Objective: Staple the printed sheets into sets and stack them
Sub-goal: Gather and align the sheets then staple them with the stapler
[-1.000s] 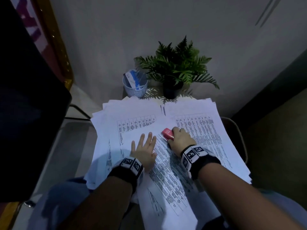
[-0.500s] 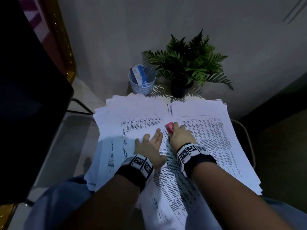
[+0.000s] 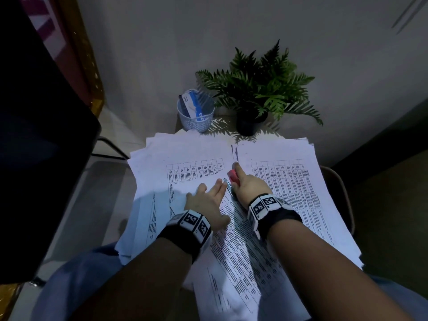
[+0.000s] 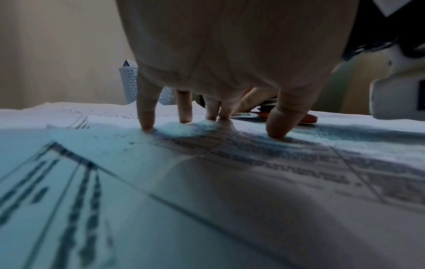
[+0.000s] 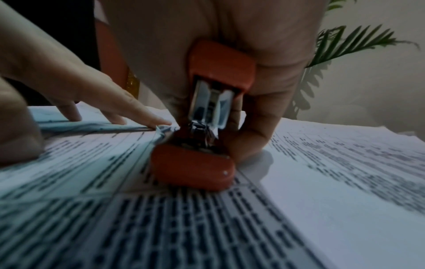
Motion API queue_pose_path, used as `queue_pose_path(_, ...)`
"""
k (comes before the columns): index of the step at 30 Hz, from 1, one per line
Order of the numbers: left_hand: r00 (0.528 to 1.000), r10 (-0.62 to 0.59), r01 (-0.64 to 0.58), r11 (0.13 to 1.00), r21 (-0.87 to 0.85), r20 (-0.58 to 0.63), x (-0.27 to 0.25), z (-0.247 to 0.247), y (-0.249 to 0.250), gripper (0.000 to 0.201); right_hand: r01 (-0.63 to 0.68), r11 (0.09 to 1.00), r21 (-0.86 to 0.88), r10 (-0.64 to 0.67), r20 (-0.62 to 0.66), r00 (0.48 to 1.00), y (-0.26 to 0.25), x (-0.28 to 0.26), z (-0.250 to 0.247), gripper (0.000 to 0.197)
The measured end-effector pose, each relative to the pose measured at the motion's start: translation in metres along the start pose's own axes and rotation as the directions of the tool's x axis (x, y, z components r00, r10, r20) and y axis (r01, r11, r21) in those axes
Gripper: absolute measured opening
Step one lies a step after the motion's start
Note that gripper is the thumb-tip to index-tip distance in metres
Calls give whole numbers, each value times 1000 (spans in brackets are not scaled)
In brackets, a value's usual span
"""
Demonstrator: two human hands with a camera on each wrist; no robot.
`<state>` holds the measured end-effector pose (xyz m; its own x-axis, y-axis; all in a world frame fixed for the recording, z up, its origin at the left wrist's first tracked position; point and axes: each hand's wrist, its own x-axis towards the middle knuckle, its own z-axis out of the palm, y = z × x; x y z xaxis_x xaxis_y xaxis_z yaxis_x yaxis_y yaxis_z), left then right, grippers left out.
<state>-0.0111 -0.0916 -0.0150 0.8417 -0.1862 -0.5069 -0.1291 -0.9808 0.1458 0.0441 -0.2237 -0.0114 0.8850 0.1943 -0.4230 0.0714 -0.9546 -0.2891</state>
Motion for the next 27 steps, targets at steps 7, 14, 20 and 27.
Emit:
queue_pose_path(7, 1000, -1, 2, 1000, 18, -19, -2, 1, 0, 87, 12, 1000, 2, -12, 24, 1000, 3, 5, -2, 53)
queue_pose_path(14, 1000, -2, 2, 1000, 28, -2, -1, -1, -1, 87, 12, 999, 49, -12, 10, 1000, 7, 5, -2, 51)
queue_pose_path(20, 999, 23, -22, 999, -44, 42, -4, -8, -3, 83, -3, 1000, 28, 2, 23, 1000, 6, 4, 1, 53)
queue_pose_path(27, 998, 7, -7, 1000, 1, 55, -30, -2, -41, 64, -14, 992, -126, 17, 28, 999, 1, -5, 9, 57)
